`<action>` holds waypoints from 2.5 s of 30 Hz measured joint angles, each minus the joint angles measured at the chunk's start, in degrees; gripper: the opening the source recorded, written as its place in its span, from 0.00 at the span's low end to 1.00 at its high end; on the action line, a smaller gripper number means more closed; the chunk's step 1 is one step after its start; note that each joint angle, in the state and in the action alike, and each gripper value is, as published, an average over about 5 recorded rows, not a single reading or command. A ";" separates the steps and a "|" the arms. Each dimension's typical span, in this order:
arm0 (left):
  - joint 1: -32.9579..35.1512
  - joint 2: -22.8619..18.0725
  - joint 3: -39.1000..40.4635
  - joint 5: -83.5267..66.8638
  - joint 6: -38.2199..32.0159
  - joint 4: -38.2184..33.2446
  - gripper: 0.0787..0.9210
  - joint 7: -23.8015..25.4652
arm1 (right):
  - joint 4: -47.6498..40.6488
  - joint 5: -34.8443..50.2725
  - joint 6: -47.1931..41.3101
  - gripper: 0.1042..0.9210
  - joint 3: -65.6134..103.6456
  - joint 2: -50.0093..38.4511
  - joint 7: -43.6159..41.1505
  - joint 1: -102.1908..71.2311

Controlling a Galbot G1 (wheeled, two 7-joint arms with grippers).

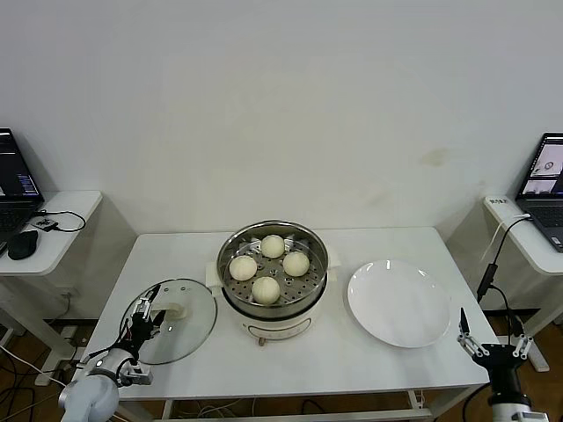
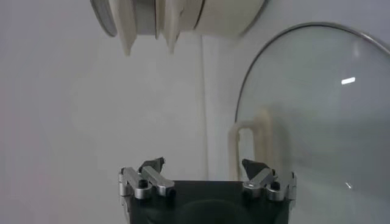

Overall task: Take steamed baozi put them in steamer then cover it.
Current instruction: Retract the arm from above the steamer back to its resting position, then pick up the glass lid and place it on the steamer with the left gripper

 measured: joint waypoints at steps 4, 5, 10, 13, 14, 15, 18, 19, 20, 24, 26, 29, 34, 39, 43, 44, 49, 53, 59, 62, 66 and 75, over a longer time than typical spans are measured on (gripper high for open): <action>-1.13 -0.55 0.38 0.48 0.25 0.94 0.88 0.05 | -0.31 -0.10 0.20 0.88 -0.08 0.17 -0.03 0.01; -1.41 -0.69 0.48 0.62 0.29 1.18 0.88 0.02 | -0.38 -0.12 0.26 0.88 -0.09 0.20 -0.04 0.01; -2.76 -1.44 0.63 1.23 0.38 2.58 0.88 -0.45 | -0.69 -0.22 0.49 0.88 -0.10 0.33 -0.07 -0.01; -3.38 -1.77 0.61 1.38 0.47 3.36 0.88 -0.65 | -0.90 -0.27 0.62 0.88 -0.12 0.38 -0.09 -0.02; -3.53 -1.82 0.60 1.40 0.50 3.59 0.87 -0.67 | -0.97 -0.29 0.66 0.88 -0.12 0.39 -0.09 -0.01; -3.64 -1.85 0.61 1.42 0.51 3.82 0.85 -0.68 | -1.03 -0.30 0.69 0.88 -0.13 0.39 -0.10 0.00; -3.94 -2.03 0.66 1.45 0.55 4.54 0.77 -0.71 | -1.15 -0.33 0.76 0.88 -0.19 0.42 -0.10 0.07; -4.05 -2.13 0.69 1.49 0.56 4.78 0.73 -0.74 | -1.18 -0.33 0.76 0.88 -0.23 0.44 -0.10 0.11; -4.18 -2.24 0.71 1.54 0.57 5.04 0.70 -0.79 | -1.19 -0.34 0.77 0.88 -0.29 0.45 -0.11 0.15; -4.68 -2.68 0.74 1.85 0.57 6.12 0.56 -1.23 | -1.25 -0.35 0.77 0.88 -0.49 0.50 -0.11 0.36; -4.77 -2.80 0.72 1.92 0.57 6.57 0.50 -1.49 | -1.26 -0.35 0.77 0.88 -0.57 0.52 -0.11 0.41; -4.78 -2.91 0.67 1.94 0.57 7.07 0.39 -1.83 | -1.28 -0.35 0.78 0.88 -0.71 0.52 -0.11 0.39; -4.70 -3.15 0.59 1.77 0.47 7.65 0.22 -2.47 | -1.31 -0.37 0.79 0.88 -0.91 0.47 -0.12 0.39; -4.22 -3.15 0.50 0.74 0.26 7.57 0.08 -3.79 | -1.33 -0.60 0.86 0.88 -1.25 0.43 -0.13 0.38; -3.61 -2.81 0.28 -0.62 0.46 7.02 0.07 -5.52 | -1.43 -1.05 1.01 0.88 -1.76 0.50 -0.13 0.32; -3.44 -2.71 0.13 -0.97 0.59 6.73 0.07 -5.94 | -1.45 -1.18 1.05 0.88 -1.92 0.55 -0.13 0.35; -2.12 -1.78 -0.93 -2.86 2.02 3.98 0.07 -7.24 | -1.40 -1.70 1.26 0.88 -2.69 0.57 -0.13 0.42; -0.45 -0.62 -2.21 -4.14 3.96 0.34 0.07 -7.31 | -1.51 -2.00 1.52 0.88 -3.25 0.36 -0.14 0.41; 2.47 1.57 -4.57 -5.02 7.70 -7.07 0.07 -5.39 | -1.68 -2.35 1.69 0.88 -4.00 0.23 -0.15 0.86; 3.43 2.80 -5.49 -5.05 9.61 -10.93 0.07 -3.67 | -1.72 -2.46 1.76 0.88 -4.29 -0.03 -0.17 0.99; 3.80 4.55 -5.88 -5.22 11.88 -15.46 0.07 -1.22 | -1.90 -2.79 1.97 0.88 -4.49 -0.36 -0.19 1.07; 3.48 9.09 -3.26 -7.51 17.48 -24.58 0.07 4.34 | -2.51 -4.49 2.74 0.88 -5.29 -0.22 0.07 1.76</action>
